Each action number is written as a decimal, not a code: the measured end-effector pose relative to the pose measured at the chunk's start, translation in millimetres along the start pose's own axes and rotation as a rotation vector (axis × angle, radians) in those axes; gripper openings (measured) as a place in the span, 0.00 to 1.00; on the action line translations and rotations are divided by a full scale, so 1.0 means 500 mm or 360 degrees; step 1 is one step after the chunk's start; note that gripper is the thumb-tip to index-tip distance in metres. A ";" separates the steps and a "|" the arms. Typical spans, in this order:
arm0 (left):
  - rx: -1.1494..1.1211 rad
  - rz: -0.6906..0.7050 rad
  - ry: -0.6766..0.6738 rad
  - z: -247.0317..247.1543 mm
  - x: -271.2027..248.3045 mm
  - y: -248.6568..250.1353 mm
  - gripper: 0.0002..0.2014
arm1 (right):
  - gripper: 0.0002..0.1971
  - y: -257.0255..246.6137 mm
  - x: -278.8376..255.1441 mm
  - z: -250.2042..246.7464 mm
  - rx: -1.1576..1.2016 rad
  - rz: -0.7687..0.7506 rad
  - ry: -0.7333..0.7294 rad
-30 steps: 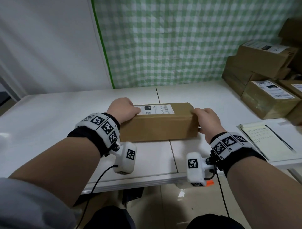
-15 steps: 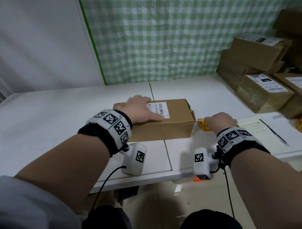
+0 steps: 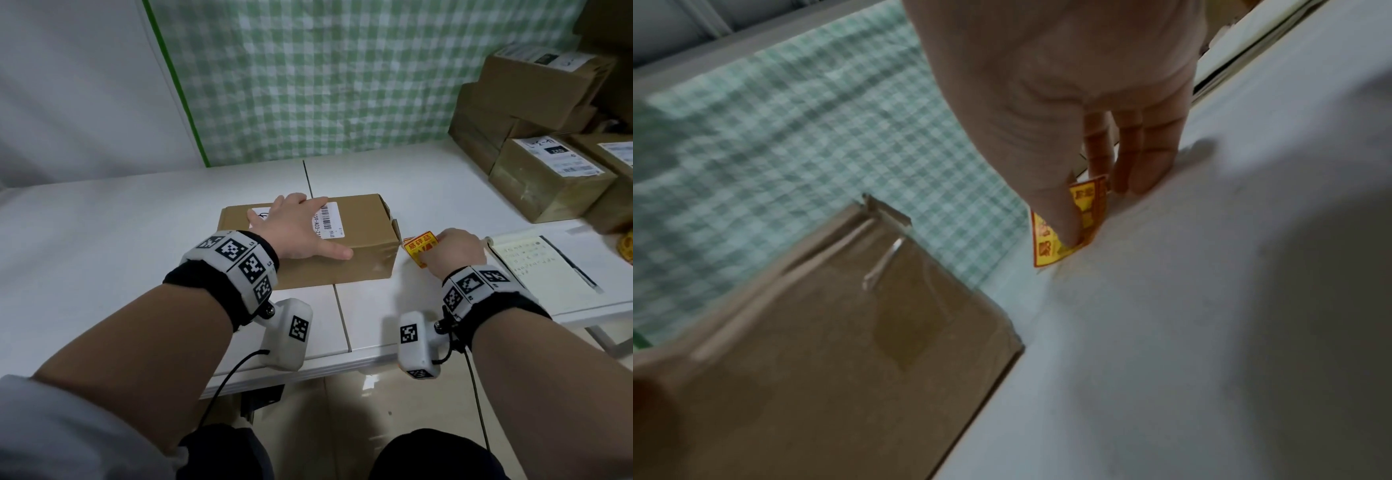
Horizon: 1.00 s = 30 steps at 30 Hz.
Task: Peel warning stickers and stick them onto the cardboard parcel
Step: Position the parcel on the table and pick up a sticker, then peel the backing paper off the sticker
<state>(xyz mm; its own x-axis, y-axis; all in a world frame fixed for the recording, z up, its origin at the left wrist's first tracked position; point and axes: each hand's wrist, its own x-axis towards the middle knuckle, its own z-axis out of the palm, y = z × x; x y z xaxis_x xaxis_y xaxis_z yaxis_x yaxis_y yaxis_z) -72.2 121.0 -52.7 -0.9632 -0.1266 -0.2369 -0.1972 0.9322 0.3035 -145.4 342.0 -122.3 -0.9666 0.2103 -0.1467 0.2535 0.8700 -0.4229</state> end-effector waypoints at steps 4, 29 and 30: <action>-0.0027 0.0006 0.0011 0.000 -0.009 0.002 0.52 | 0.12 0.005 -0.015 -0.017 0.0184 -0.0016 0.0022; -0.1689 0.0336 0.0320 -0.022 -0.171 -0.024 0.09 | 0.05 -0.138 -0.281 -0.046 0.1713 -0.0461 -0.0661; -0.1709 0.0321 0.0357 -0.021 -0.173 -0.031 0.10 | 0.05 -0.141 -0.287 -0.044 0.1729 -0.0469 -0.0721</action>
<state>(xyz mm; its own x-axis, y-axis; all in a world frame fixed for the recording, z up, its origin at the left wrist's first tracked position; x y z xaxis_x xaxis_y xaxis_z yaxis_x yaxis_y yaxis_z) 12.4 113.9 -27.0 -0.9851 -0.1657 0.0459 0.0156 0.1795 0.9836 -25.4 260.5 -51.7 -0.9467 -0.2965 -0.1261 0.1367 -0.0151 -0.9905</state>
